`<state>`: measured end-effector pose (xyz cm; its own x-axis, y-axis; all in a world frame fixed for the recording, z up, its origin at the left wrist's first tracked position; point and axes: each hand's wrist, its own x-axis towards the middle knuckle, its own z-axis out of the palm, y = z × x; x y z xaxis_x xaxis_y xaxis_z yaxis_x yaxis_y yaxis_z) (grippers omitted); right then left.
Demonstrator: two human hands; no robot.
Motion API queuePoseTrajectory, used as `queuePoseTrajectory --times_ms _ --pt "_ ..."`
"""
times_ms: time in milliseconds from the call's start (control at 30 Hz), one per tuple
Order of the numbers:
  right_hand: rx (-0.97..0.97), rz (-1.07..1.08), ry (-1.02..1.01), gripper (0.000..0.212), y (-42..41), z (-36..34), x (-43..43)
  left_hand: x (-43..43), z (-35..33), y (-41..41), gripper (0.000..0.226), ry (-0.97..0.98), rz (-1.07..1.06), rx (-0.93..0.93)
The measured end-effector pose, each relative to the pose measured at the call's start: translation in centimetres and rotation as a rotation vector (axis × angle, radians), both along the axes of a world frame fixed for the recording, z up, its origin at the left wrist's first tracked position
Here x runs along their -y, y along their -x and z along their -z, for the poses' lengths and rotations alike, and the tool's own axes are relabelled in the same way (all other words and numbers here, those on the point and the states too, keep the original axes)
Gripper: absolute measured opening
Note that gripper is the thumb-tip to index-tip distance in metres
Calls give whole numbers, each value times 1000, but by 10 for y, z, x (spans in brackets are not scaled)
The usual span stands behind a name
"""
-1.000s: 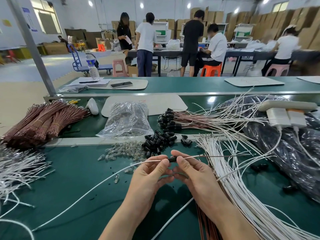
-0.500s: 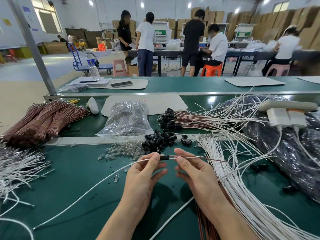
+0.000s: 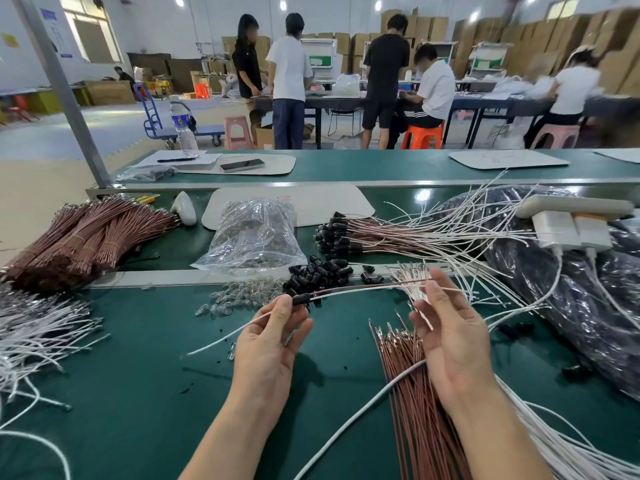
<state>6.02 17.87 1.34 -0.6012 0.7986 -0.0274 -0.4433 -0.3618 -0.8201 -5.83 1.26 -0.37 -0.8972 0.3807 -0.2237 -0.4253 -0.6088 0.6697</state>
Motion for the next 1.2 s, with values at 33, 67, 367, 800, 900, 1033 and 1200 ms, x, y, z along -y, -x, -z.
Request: queuePoseTrajectory --times_ms 33,67,367,800,900,1033,1200 --pt "-5 27 5 28 -2 -1 -3 0 1 1 18 -4 -6 1" --pt "-10 51 11 29 -4 -2 -5 1 1 2 19 -7 -13 2" --pt "-78 294 52 22 -15 1 -27 9 2 10 22 -63 -73 30" --pt "184 131 -162 65 -2 5 -14 12 4 14 23 -93 -100 53" --pt "333 43 -455 39 5 7 9 12 4 14 23 -88 -96 54" --pt "190 -475 -448 25 3 1 25 7 0 10 21 -85 -70 26" --pt "250 -583 -257 50 15 9 40 -3 -1 -5 19 -38 46 -26"
